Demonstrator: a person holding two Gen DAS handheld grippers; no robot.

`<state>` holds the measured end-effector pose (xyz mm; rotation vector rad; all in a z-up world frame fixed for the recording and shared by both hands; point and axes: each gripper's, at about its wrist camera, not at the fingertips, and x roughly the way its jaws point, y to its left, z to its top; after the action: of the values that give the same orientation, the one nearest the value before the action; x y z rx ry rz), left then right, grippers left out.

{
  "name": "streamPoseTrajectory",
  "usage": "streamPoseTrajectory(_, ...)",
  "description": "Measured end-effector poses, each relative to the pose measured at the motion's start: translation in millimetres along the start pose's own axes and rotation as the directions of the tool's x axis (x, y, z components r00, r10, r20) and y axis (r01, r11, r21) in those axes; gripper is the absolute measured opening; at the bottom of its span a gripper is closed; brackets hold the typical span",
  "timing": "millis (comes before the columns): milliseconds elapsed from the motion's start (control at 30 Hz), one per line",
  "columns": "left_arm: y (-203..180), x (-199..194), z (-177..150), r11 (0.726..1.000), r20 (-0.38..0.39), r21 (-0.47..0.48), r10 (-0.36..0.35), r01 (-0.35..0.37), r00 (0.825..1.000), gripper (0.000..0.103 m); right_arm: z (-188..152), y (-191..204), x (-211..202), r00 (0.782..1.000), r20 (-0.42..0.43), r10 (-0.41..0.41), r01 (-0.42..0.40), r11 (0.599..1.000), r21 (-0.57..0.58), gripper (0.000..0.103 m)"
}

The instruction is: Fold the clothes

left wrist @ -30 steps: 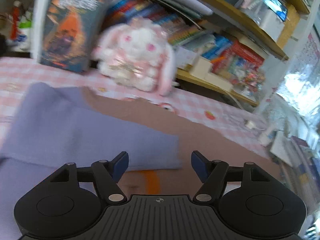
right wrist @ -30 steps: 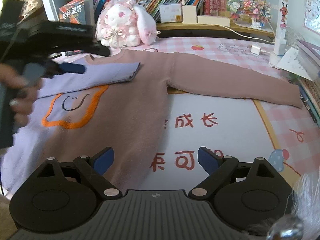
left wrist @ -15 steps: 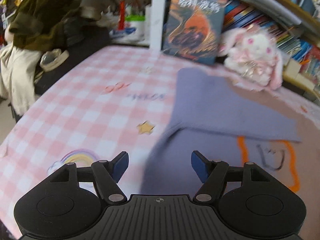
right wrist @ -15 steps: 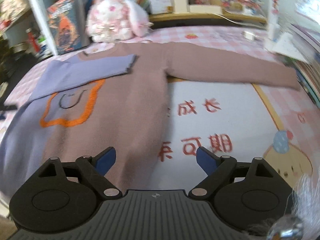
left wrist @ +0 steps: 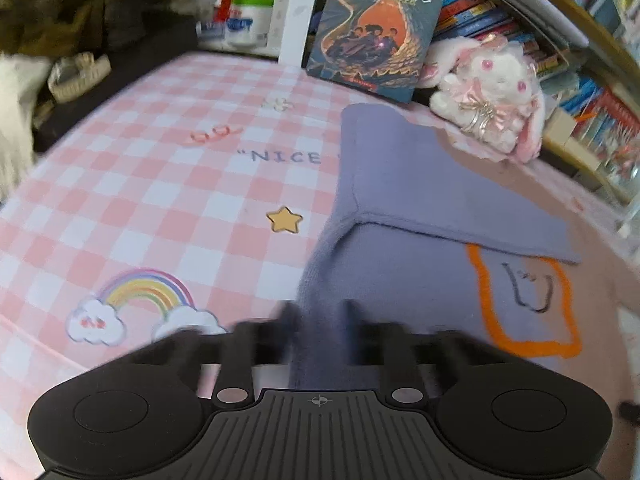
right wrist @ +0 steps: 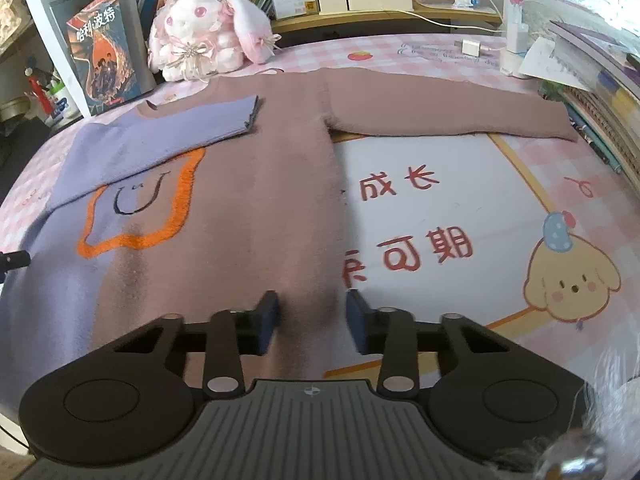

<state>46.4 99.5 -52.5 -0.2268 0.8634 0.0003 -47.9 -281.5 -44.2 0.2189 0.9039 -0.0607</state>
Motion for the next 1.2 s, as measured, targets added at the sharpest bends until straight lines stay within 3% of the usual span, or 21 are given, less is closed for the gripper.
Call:
streamPoseTrajectory(100,9,-1,4,1.000,0.007,-0.023,-0.011,0.011,1.000,0.004,0,9,2,1.000,-0.004,0.005,-0.005,1.000,-0.006,0.014)
streamPoseTrajectory(533,53,-2,16,0.994,0.020,-0.102,-0.028,0.030,0.999,0.004,2,58,17,0.997,-0.015,0.071,-0.072,0.992,-0.105,0.013)
streamPoseTrajectory(967,62,2,12,0.994,0.018,-0.095,-0.060,0.061,0.998,0.004,3,69,23,1.000,0.022,0.017,-0.015,0.996,-0.093,0.012)
streamPoseTrajectory(1067,63,1,12,0.993,0.013,-0.095,-0.065,0.066,0.998,0.009,2,70,21,1.000,0.021,0.005,-0.003,0.997,-0.083,0.013)
streamPoseTrajectory(1133,63,-4,12,0.994,0.021,-0.091,-0.063,0.065,0.998,0.011,2,71,18,1.000,0.018,-0.003,0.005,0.998,-0.066,0.019)
streamPoseTrajectory(1200,63,-10,12,0.994,0.036,-0.080,-0.065,0.067,0.997,0.017,0,73,12,0.999,0.032,0.010,-0.008,0.998,-0.057,0.039)
